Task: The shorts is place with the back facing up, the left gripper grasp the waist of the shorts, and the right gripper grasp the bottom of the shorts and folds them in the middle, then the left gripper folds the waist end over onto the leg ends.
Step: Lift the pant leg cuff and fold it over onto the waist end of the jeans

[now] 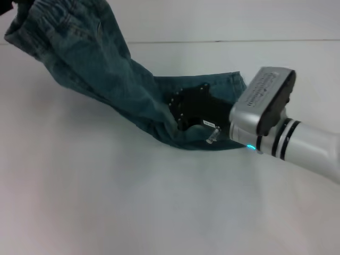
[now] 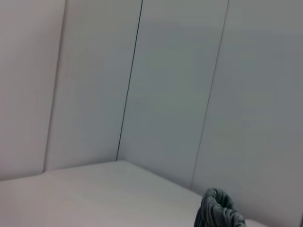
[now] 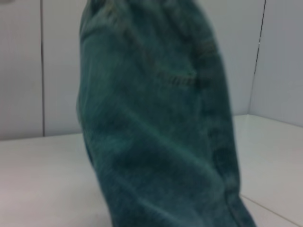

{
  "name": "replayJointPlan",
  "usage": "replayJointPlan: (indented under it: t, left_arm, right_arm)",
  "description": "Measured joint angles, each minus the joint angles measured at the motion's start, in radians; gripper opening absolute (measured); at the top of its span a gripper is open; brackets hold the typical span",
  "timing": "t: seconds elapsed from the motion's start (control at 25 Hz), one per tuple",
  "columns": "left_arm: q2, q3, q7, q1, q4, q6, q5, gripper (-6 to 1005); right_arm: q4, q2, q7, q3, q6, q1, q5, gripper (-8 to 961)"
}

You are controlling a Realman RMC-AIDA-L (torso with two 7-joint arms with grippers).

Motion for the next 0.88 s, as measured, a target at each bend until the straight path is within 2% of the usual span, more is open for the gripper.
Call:
replayJointPlan:
  t: [0.24,0.4,0.64,0.88]
  left_arm:
    - [-0.006,0.041,-0.021,-0.021,0.000,-0.008,-0.027,24]
    - [-0.014,0.085,-0.017,-0.024,-0.003,-0.020,-0.028,24]
    - [-0.024,0.100,-0.012,-0.022,-0.001,-0.022,-0.033,25]
    - [-0.033,0.105,-0.005,-0.018,0.000,-0.011,-0.040,25]
  right_arm:
    - [0.106,0.000,-0.149,0.133,0.058,0.060,-0.062,-1]
    - [0.132,0.000,-0.169,0.284,0.092,0.067,-0.232,-1]
    - [0.171,0.000,-0.165,0.514,0.202,0.088,-0.516,-2]
    - [0.204,0.000,-0.162,0.680,0.264,0.099,-0.724,-1]
